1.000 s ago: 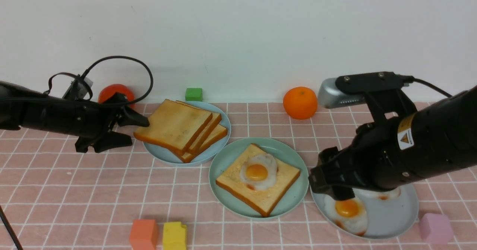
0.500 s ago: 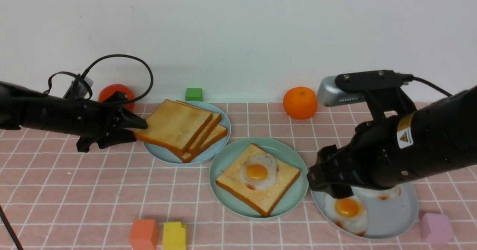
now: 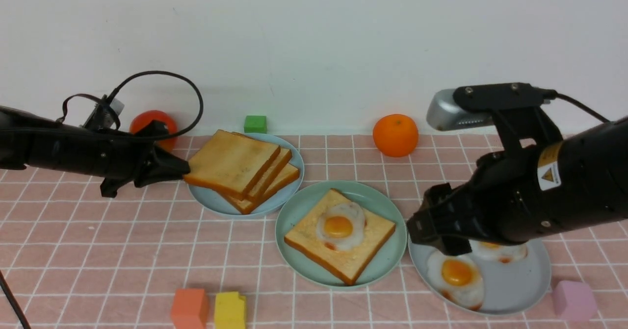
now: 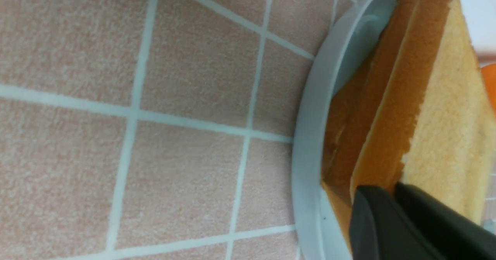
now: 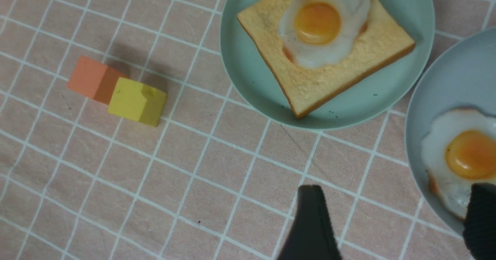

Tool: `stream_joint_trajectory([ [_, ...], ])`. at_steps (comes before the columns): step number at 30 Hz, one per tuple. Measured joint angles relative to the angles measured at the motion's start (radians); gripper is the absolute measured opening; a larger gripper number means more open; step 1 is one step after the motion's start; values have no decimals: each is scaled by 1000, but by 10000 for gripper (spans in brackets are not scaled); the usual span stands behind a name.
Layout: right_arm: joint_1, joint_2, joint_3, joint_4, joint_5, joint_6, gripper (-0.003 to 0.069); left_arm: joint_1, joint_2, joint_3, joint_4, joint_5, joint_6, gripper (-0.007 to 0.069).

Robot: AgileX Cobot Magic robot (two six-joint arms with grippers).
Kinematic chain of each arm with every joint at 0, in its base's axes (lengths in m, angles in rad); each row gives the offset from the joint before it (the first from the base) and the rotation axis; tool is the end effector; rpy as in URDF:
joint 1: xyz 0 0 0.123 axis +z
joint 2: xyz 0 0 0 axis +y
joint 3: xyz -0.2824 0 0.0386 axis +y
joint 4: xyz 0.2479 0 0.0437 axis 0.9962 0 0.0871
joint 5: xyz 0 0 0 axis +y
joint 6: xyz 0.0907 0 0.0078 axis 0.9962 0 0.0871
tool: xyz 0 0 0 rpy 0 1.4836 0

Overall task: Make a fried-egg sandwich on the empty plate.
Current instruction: Use the left arm to grab a slice of bread, then use the left arm to place a slice of bread on the fried egg in the middle

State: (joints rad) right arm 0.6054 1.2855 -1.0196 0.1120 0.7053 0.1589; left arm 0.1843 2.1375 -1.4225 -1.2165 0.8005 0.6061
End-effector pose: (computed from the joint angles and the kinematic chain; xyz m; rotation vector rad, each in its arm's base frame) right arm 0.2149 0.1568 0.3118 -0.4818 2.4576 0.4537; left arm 0.4417 0.0199 0.1555 -0.5199 2.4237 -1.0530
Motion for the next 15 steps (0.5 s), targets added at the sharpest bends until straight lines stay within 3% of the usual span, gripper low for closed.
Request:
stream_joint_trajectory([
  [8, 0, -53, 0, -20, 34, 0, 521, 30, -69, -33, -42, 160, 69, 53],
  [13, 0, -103, 0, -71, 41, 36, 521, -20, -173, 3, -54, 189, 82, 53],
  [15, 0, -133, 0, -129, 50, 93, 521, -90, -225, 59, -53, 182, 88, 53],
])
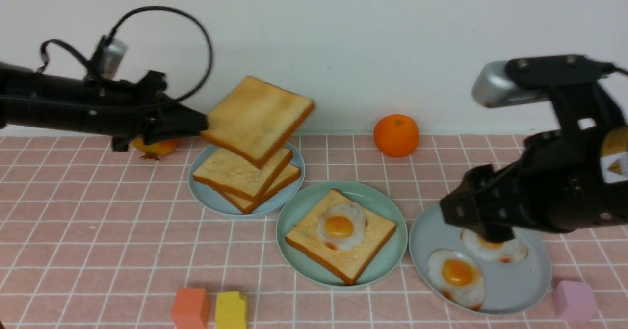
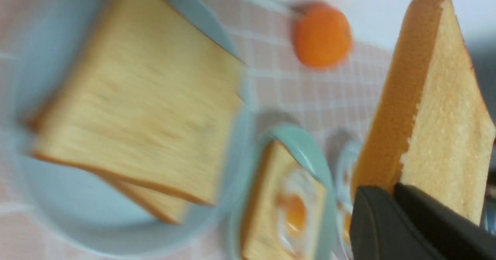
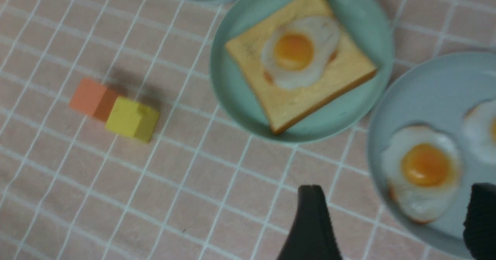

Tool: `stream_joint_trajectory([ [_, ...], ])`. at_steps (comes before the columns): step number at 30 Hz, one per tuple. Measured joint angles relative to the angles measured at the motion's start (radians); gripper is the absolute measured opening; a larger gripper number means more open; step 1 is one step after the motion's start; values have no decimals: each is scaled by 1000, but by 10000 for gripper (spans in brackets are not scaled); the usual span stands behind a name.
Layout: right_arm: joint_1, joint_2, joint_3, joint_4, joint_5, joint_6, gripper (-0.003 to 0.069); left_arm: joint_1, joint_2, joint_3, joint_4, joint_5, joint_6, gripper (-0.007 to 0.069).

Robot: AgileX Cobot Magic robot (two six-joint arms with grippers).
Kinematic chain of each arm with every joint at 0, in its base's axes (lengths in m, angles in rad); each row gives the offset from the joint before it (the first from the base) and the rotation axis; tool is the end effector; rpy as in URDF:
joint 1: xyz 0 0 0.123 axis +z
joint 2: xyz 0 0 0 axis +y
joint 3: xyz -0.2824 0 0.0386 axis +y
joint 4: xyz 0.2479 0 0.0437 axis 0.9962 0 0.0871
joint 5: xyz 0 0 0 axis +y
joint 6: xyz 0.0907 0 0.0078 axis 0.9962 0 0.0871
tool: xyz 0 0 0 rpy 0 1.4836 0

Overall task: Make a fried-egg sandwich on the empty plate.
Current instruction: Use the left arm to place a slice of bread on the fried egg in the middle

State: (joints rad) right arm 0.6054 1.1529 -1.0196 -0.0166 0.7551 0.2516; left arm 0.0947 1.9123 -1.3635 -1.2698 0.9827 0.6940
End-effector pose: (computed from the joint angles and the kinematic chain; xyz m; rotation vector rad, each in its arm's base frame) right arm 0.1942 0.1331 0.3417 -0.4325 2.3679 0.3872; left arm 0.4054 -0.0342 0.2416 -0.1277 2.3361 -1.2407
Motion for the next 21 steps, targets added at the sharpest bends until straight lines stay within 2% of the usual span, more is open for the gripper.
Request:
stream_joint_trajectory([
  [6, 0, -33, 0, -93, 16, 83, 521, -192, 7, 71, 60, -95, 22, 53],
  [11, 0, -33, 0, -95, 19, 87, 521, -272, 44, 72, 65, -189, 41, 53],
  [14, -1, -33, 0, -95, 20, 87, 521, -278, 51, 74, 66, -223, 43, 53],
  [21, -1, -33, 0, -96, 36, 87, 521, -282, 72, 74, 68, -255, -43, 53],
])
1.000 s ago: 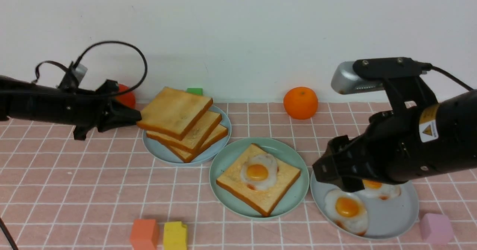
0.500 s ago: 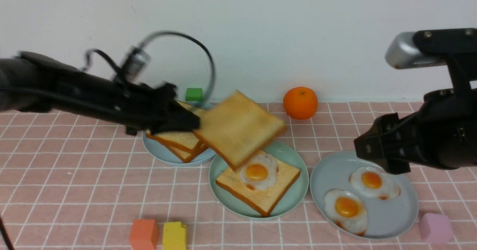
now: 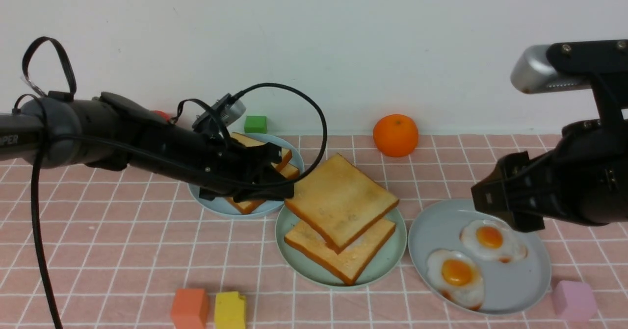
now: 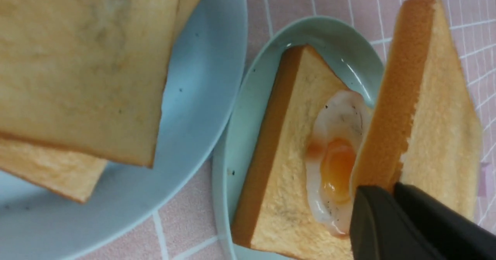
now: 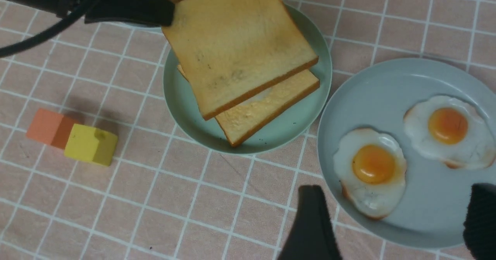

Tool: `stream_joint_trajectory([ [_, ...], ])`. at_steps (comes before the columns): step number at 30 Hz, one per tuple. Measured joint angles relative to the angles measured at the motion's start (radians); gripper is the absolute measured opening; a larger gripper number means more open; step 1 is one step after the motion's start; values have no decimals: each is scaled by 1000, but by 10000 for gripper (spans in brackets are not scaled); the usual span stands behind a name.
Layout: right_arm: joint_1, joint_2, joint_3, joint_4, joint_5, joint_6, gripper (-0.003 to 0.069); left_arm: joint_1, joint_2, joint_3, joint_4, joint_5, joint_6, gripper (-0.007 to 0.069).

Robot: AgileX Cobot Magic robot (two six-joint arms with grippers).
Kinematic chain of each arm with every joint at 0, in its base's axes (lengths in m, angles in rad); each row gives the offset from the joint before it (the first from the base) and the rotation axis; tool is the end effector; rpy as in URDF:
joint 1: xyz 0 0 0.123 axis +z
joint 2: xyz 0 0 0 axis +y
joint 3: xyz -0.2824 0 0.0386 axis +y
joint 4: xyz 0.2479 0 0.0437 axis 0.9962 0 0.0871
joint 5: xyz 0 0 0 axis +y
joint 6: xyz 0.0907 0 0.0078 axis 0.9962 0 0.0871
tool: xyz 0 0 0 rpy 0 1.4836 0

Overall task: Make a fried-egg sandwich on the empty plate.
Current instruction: Use the left arm to place a slice of bread on the fried egg in the middle

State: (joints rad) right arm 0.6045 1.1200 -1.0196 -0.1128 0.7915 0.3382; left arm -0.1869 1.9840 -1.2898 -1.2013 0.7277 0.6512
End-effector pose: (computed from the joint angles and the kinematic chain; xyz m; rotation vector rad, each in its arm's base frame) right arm 0.1899 0.1223 0.3474 -0.3732 2.3631 0.3180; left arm 0.3928 -0.1318 0.1844 -0.0254 2.5292 -1.0931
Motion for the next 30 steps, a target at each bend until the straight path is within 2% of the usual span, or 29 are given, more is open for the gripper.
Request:
stream_joint_trajectory([
  [5, 0, 0, 0, 0, 0, 0, 521, -2, 33, 0, -5, -3, -51, 53],
  [16, 0, 0, 0, -2, 2, 0, 521, -2, 67, 0, -7, -4, -64, 53],
  [21, 0, 0, 0, -3, 2, 0, 521, -2, 67, 0, -7, 2, -66, 96],
  [26, -23, 0, 0, -3, -2, 23, 521, -2, 67, 0, -7, 37, -68, 287],
  [27, -25, 0, 0, -3, -2, 23, 521, -2, 67, 0, -7, 39, -68, 304],
  [29, -68, 0, 0, -3, -2, 26, 521, -2, 65, 0, -8, 55, -70, 406],
  [30, -76, 0, 0, -3, -2, 26, 521, -2, 65, 0, -8, 56, -71, 414],
])
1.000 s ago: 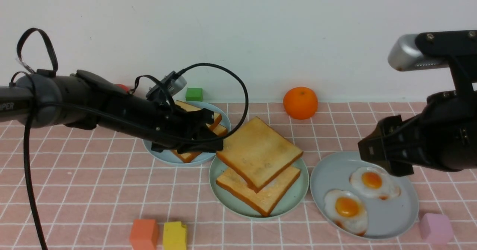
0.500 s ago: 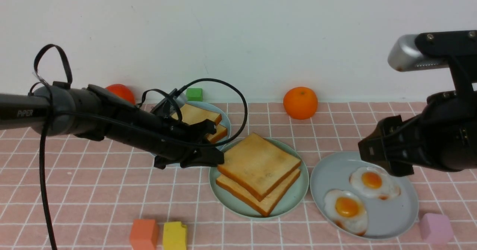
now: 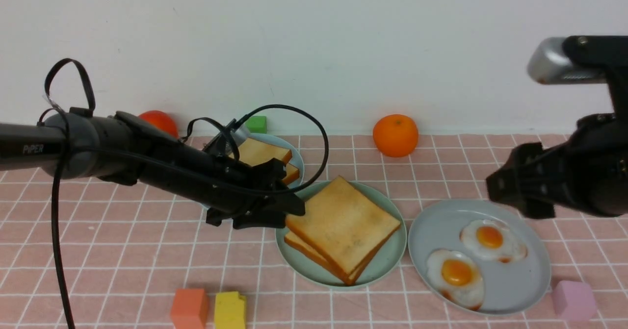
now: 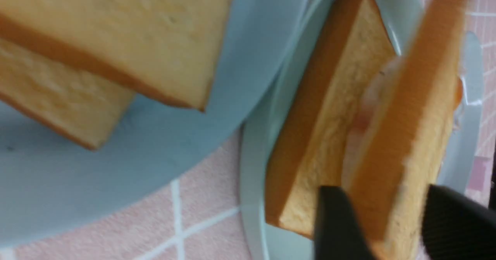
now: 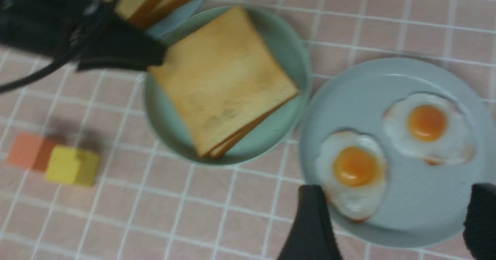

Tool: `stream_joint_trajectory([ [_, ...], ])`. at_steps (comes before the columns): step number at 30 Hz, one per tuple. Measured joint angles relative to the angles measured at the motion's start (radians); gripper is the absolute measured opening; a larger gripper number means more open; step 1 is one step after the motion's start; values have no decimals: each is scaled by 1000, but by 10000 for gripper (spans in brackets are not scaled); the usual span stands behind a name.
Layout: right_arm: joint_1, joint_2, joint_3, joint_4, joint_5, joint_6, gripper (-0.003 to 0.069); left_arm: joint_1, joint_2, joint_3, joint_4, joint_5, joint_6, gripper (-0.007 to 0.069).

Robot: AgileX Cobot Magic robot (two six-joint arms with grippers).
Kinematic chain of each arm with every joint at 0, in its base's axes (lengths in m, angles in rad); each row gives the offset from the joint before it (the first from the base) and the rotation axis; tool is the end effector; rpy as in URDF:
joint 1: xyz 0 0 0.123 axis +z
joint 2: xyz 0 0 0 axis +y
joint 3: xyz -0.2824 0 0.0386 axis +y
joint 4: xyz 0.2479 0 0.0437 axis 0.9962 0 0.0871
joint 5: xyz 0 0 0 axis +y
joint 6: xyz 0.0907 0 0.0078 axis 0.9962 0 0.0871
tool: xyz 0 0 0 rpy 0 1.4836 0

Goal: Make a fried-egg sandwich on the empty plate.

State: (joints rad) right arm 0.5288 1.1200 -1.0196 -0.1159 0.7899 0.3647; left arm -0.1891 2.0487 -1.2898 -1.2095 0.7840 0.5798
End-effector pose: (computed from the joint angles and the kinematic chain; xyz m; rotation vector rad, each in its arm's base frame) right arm 0.1988 0.1075 0.3475 -0.2531 2.3733 0.2922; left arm 0.3917 -0.1363 0.1593 -0.1255 2.6268 -1.1826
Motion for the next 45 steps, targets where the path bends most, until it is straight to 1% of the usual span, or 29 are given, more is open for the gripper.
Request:
stream_joint_trajectory([
  [2, -52, 0, 0, 4, 3, 0, 521, 0, -13, 0, 13, 6, -10, 514],
  [4, -72, -1, 0, 4, 3, -6, 521, 0, -27, 0, 33, 4, -17, 559],
  [6, -78, -15, 1, 2, -2, -18, 518, 2, -57, 0, 96, 0, -39, 597],
  [9, -79, -39, 16, 0, -27, -28, 502, 10, -86, 0, 152, -2, -72, 605],
  [12, -79, -137, 95, -8, -113, -55, 407, 54, -169, 0, 283, -3, -142, 591],
  [13, -79, -144, 107, -11, -123, -56, 399, 57, -175, 0, 290, -3, -147, 590],
  [14, -79, -213, 161, -24, -160, -60, 314, 80, -217, 0, 343, 3, -171, 573],
  [15, -79, -221, 175, -26, -167, -61, 303, 85, -229, 0, 350, 3, -173, 571],
  [16, -79, -283, 220, -32, -190, -61, 231, 97, -270, 0, 388, 5, -191, 550],
  [17, -79, -353, 274, -36, -216, -64, 124, 101, -312, 0, 417, 15, -200, 517],
  [18, -79, -396, 305, -38, -230, -64, 71, 99, -337, 0, 424, 29, -206, 495],
  [19, -79, -441, 344, -38, -240, -64, 31, 93, -362, 0, 426, 40, -207, 469],
  [20, -79, -474, 359, -38, -243, -64, 17, 86, -381, 0, 427, 53, -209, 455],
  [21, -79, -531, 396, -38, -248, -59, -1, 70, -412, 0, 429, 73, -210, 414],
  [22, -79, -576, 424, -39, -251, -49, -6, 53, -439, 0, 433, 89, -210, 378],
  [23, -79, -652, 470, -42, -252, -35, -6, 17, -487, 0, 448, 117, -213, 298],
  [24, -79, -703, 499, -43, -253, -23, -6, -11, -525, 0, 466, 131, -223, 245],
  [26, -79, -759, 530, -43, -253, -14, -6, -44, -573, 4, 492, 145, -242, 183],
  [27, -79, -830, 565, -46, -253, -5, -6, -85, -643, 12, 565, 176, -306, 104],
  [29, -79, -900, 583, -55, -252, -2, -5, -129, -740, 37, 661, 193, -401, 26],
  [30, -79, -915, 586, -58, -252, -1, -5, -133, -751, 40, 683, 196, -424, 12],
  [32, -79, -994, 590, -82, -252, 0, -3, -187, -892, 105, 814, 210, -595, 13],
  [34, -79, -1024, 590, -98, -255, 0, -2, -209, -961, 149, 860, 217, -674, 13],
  [35, -79, -1060, 590, -108, -256, 0, -1, -239, -1067, 206, 907, 217, -785, 13],
  [36, -79, -1064, 590, -111, -256, 0, -1, -241, -1079, 220, 912, 217, -785, 13],
  [37, -79, -1082, 590, -119, -257, 0, -1, -256, -1151, 257, 931, 212, -864, 13],
  [39, -79, -1095, 590, -127, -257, 0, 0, -266, -1265, 331, 951, 199, -959, 13],
  [42, -79, -1102, 590, -127, -257, 1, 1, -267, -1408, 420, 974, 190, -1035, 13],
  [45, -79, -1104, 590, -127, -257, 1, 1, -267, -1509, 469, 988, 180, -1055, 13],
])
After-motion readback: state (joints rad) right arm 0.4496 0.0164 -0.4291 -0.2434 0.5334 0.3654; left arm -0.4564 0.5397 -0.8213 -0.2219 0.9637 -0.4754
